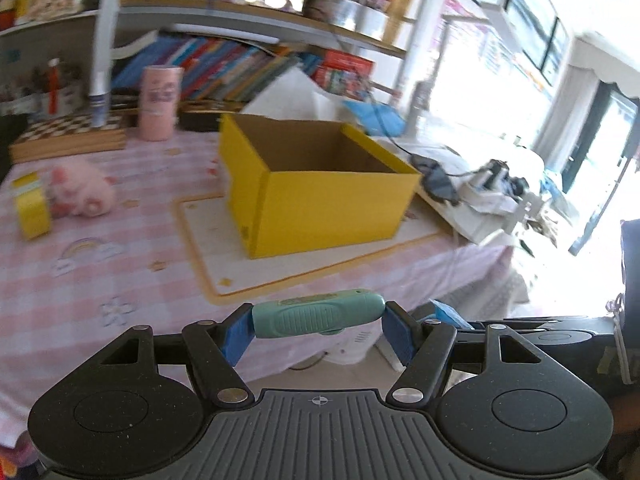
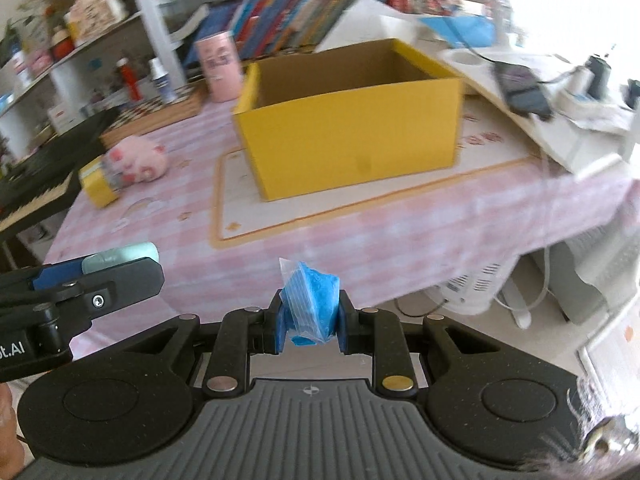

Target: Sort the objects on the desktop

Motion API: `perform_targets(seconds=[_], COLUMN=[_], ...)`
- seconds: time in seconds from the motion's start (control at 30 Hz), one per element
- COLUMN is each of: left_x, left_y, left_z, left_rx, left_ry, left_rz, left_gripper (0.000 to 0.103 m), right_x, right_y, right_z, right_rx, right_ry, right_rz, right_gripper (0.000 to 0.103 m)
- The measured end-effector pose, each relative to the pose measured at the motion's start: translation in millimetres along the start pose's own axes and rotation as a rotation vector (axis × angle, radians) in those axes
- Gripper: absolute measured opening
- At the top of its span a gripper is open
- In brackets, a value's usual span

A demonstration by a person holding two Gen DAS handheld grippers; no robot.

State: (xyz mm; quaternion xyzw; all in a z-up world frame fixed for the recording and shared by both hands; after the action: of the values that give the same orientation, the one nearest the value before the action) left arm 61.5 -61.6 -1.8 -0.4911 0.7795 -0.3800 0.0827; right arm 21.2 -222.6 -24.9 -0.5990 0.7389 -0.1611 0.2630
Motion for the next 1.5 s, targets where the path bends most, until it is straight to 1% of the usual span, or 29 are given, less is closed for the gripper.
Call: perform_targets(seconds=[0.2,0.4,0.57,0.77,0.87,0.93,1.07,1.2,1.3,1.33,1.4,1.47,1.5], left_x=[25.2,40.9,49.9,53.7,51.5,49.9,45.4,34.6,21.4,19.5,17.0,16.9,16.2], left_y=[-14.8,-42.3,-77.8,-122.5,-138.3,-146.5,-156.7,-162.1,-168.3,-169.5,-172.3,-174.2,-174.9], left_z=[25.1,47.3,62.5,81.0,94.9,106.7,132.9,157.0,170.3,174.5,183.6,191.1,193.4], left_rx=[-0.023,0.009,0.077,0.152,0.16,0.149,0.109,0.056,0.023,0.006,-0.026,-0.047,-0.052], left_ry=[0.041,0.03,-0.023,-0.107,-0.15,-0.18,-0.234,-0.294,-0.357,-0.374,-0.4,-0.406,-0.403], left_rz=[0.056,0.087,0.123,0.129,0.117,0.108,0.113,0.089,0.022,0.015,0.032,0.048,0.045], left_gripper=[0.069,0.069,0.069,0.069,0.069,0.069,0.069,0.069,0.069,0.069,0.069,0.069,0.069], right_x=[34.0,58.6,75.7,97.5,103.5,105.8,100.8,88.2,75.4,71.7,63.0,57.1,51.7], right_y=[-8.4,-33.9,-71.6,-132.3,-161.5,-180.5,-216.3,-247.1,-264.2,-269.3,-280.6,-287.1,-289.9], right_z=[0.7,9.0,13.6,17.4,19.9,23.7,38.9,65.2,88.0,96.5,117.3,133.7,141.2], right_rx=[-0.004,-0.003,0.064,0.166,0.197,0.209,0.2,0.153,0.148,0.138,0.093,0.057,0.05], right_ry=[0.04,0.042,0.045,0.033,0.011,-0.012,-0.065,-0.106,-0.057,-0.048,-0.039,-0.029,-0.014], right_rz=[0.063,0.063,0.02,-0.038,-0.063,-0.087,-0.155,-0.235,-0.3,-0.322,-0.354,-0.39,-0.428], right_gripper=[0.022,0.022,0.022,0.022,0.022,0.022,0.022,0.022,0.022,0.022,0.022,0.022,0.022])
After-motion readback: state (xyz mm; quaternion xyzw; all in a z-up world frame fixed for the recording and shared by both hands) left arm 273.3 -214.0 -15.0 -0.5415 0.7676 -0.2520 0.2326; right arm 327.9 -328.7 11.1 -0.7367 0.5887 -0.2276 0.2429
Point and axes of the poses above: each gripper's, at about its wrist camera, not at the fingertips, and z roughly the way its jaws point, x to its right, y to its underside, the point moved 3 cm from there along z, roughly the way its jaws point, and after that the axes turned 9 degrees about -x, right-handed, at the moved point
